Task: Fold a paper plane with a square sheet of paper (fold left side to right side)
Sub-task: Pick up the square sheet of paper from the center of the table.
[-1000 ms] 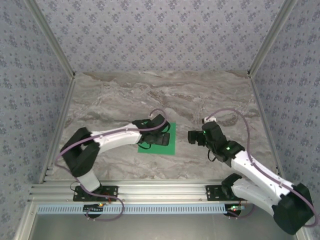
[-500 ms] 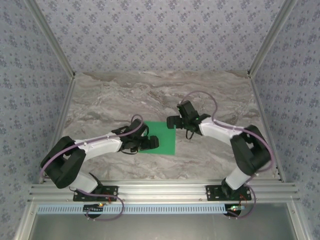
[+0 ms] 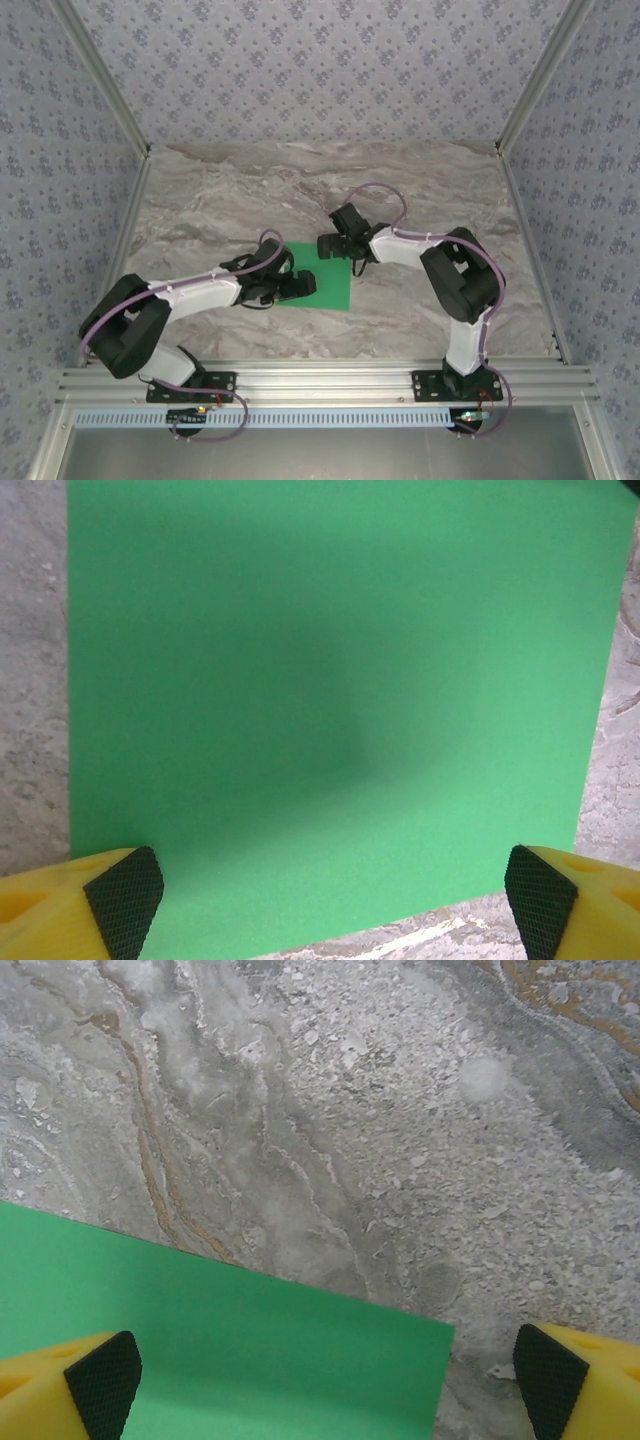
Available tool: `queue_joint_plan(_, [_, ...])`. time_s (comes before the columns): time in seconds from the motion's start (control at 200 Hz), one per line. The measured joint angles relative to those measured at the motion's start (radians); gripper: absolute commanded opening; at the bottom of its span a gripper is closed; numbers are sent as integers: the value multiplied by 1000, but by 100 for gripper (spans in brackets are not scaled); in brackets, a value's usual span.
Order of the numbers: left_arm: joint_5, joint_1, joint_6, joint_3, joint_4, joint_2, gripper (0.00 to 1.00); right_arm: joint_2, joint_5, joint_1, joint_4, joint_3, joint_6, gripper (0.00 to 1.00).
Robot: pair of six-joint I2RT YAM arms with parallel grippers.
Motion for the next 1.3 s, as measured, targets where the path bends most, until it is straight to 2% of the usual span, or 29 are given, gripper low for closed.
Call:
queue_joint_plan(0.14, [0,1,-6,-4,10,0,92,0,5,32,-1,0,13,100])
queue_joint_plan(0.385, [0,3,-8,-12,31,0,88,-3,19,144,-16,0,24,100])
queue_joint_plan(0.48, [3,3,-6,-20,35,-3,87,-5,26,164,-25,0,31,96])
queue_joint_plan(0.575, [4,2,-6,-23,39,-6,87,-8,16,165,-34,0,37,85])
queue_joint_plan(0.615, [3,2,-6,-24,42,-8,87,-10,9,165,-41,-1,36,74])
queue_joint_plan(0.67, [10,2,-6,-28,46,-11,87,-13,-10,165,-48,-1,32,64])
queue_joint_plan(0.849, [41,14,-6,-49,45,-46,87,-38,-82,156,-53,-27,22,41])
queue_joint_plan(1.024, [103,140,-2,-90,44,-164,89,-103,-172,121,-32,-97,-20,27])
queue_joint_plan(1.204, [244,346,30,-134,55,-329,91,-191,-340,41,84,-192,-42,16])
queue_joint_plan(1.299, [335,457,47,-155,66,-401,92,-233,-442,-8,148,-236,-41,15])
